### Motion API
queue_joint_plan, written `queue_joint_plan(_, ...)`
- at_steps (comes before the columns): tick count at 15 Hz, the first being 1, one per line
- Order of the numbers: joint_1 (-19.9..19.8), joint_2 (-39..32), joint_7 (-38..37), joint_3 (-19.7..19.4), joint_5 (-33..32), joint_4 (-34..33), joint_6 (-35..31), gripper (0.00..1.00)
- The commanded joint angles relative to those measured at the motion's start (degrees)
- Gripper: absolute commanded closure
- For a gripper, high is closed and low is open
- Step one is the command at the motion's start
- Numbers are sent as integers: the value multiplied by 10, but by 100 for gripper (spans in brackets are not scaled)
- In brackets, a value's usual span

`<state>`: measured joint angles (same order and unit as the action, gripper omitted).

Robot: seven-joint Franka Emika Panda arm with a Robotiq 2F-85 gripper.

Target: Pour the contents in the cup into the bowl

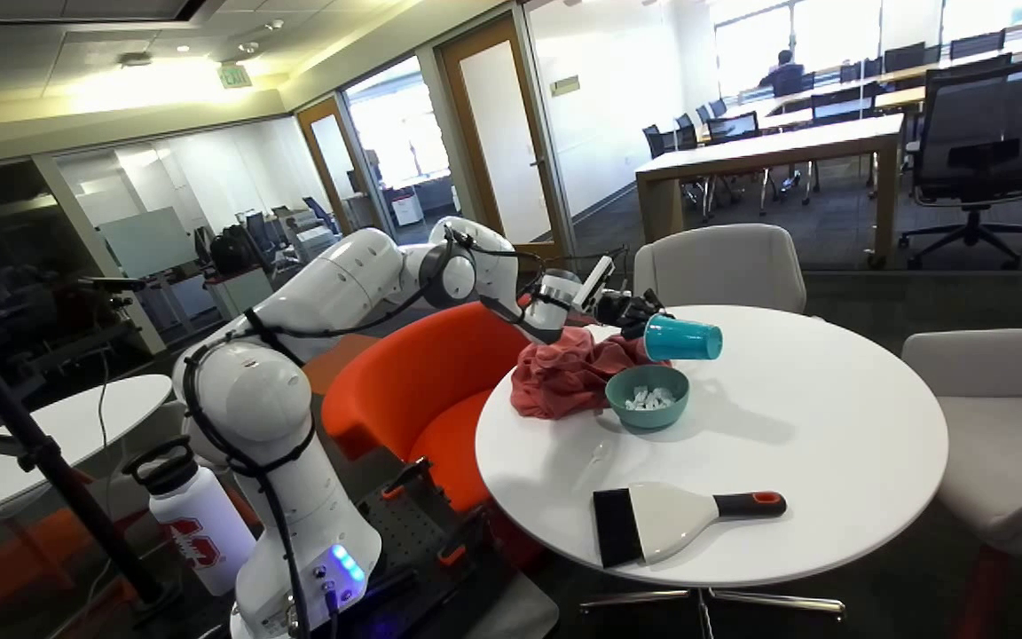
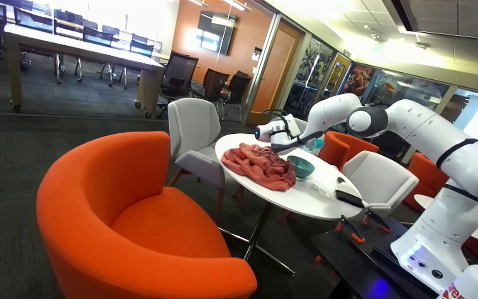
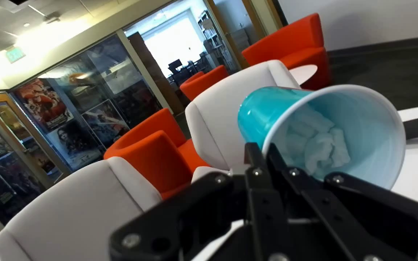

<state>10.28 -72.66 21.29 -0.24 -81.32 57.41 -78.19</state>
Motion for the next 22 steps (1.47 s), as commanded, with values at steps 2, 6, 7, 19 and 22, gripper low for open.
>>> queue_joint_plan(2,-36,122,-116,36,29,124,-68,99)
queue_joint_plan(6,-59,198,-209,28,67,203,-156,99)
queue_joint_plan(7,-66,217,-233,27,73,225,-180,99)
queue_joint_plan(19,-166,409,-483,-9,98,452,-543,99)
queue_joint_plan(22,-182,439,-531,-27,114,489,-636,99)
